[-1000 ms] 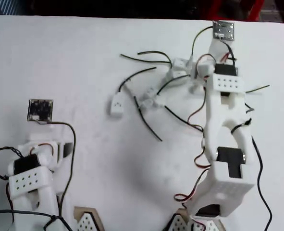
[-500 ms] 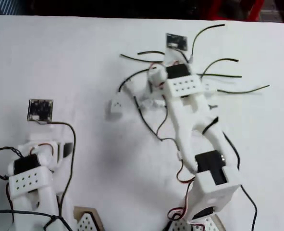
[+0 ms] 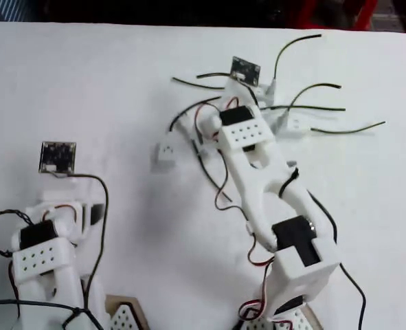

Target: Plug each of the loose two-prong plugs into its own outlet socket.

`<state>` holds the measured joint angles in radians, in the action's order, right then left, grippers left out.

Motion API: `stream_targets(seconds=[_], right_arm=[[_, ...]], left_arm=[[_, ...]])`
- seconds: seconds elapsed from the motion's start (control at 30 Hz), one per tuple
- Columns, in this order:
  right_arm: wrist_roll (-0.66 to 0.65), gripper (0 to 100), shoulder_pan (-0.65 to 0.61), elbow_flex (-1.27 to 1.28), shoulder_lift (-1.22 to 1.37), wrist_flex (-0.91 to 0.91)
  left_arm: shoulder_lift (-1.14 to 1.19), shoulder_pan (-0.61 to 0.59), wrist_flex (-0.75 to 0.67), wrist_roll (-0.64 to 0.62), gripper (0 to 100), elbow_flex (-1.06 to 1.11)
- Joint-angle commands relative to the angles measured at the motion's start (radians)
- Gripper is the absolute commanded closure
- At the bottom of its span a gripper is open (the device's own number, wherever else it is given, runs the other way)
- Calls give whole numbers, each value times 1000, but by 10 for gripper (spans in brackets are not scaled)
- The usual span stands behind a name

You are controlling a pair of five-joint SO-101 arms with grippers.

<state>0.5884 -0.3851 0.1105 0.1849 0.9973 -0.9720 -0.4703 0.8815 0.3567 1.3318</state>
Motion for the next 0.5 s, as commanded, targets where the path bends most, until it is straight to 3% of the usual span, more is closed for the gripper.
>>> stream_targets(seconds=[0.0, 0.47], right_arm=[[11, 861, -4, 17, -58, -54], [37, 861, -2, -52, 117, -82]], left_arm=[[-21, -8, -17, 5, 695, 2], [-21, -8, -15, 5, 695, 2]])
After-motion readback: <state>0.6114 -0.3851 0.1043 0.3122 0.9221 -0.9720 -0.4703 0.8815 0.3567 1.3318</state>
